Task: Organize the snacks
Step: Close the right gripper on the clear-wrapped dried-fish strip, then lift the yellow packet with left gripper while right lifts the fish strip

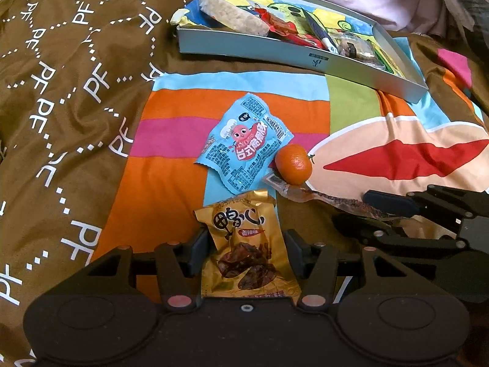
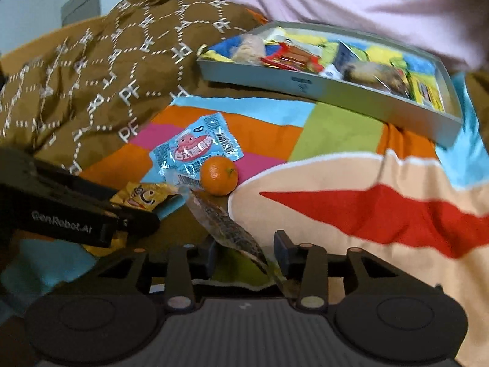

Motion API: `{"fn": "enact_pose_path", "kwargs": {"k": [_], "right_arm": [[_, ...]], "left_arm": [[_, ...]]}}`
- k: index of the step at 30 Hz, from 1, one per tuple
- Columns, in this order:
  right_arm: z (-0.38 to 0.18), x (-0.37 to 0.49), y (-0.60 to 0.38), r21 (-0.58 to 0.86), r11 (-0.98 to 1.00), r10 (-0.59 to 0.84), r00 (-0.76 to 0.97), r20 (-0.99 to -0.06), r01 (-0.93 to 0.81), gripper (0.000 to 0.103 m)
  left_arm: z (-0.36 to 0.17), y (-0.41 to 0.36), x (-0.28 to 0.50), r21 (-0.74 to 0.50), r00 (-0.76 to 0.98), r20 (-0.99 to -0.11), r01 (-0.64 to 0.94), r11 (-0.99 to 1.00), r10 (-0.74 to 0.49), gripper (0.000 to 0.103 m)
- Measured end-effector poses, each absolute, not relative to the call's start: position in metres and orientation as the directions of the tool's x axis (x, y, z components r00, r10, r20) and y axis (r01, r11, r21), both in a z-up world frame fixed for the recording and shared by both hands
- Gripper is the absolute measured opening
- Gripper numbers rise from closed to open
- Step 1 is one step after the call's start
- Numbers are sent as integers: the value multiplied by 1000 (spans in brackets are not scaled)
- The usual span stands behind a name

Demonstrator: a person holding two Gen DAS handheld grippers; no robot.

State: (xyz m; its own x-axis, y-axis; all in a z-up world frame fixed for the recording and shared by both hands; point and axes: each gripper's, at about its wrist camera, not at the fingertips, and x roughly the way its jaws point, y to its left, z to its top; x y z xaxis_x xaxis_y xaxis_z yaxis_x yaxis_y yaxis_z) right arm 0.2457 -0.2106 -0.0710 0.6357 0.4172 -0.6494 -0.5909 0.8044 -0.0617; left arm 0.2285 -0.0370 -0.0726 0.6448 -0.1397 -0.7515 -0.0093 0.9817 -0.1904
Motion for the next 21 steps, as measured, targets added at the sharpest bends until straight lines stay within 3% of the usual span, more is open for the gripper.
{"fn": "enact_pose_path", "kwargs": {"k": [4, 7, 13, 21], "right_arm": [[-72, 244, -206, -99, 793, 409, 646, -645, -601, 44], [-70, 240, -204, -118, 778, 416, 646, -640, -617, 28], [-67, 226, -195, -185, 733, 442, 665, -602, -655, 16], [-59, 222, -196, -207, 749, 444, 709, -548, -630, 14]], "left_arm": [[-73, -37, 229, -189, 646, -751, -9, 982, -138, 57], [-73, -37, 229, -188, 645, -751, -9, 982, -138, 57], [-72, -36, 228, -195, 647, -749, -13, 981, -141, 55], [-71, -36, 224, -197, 659, -739, -9, 980, -142, 48]]}}
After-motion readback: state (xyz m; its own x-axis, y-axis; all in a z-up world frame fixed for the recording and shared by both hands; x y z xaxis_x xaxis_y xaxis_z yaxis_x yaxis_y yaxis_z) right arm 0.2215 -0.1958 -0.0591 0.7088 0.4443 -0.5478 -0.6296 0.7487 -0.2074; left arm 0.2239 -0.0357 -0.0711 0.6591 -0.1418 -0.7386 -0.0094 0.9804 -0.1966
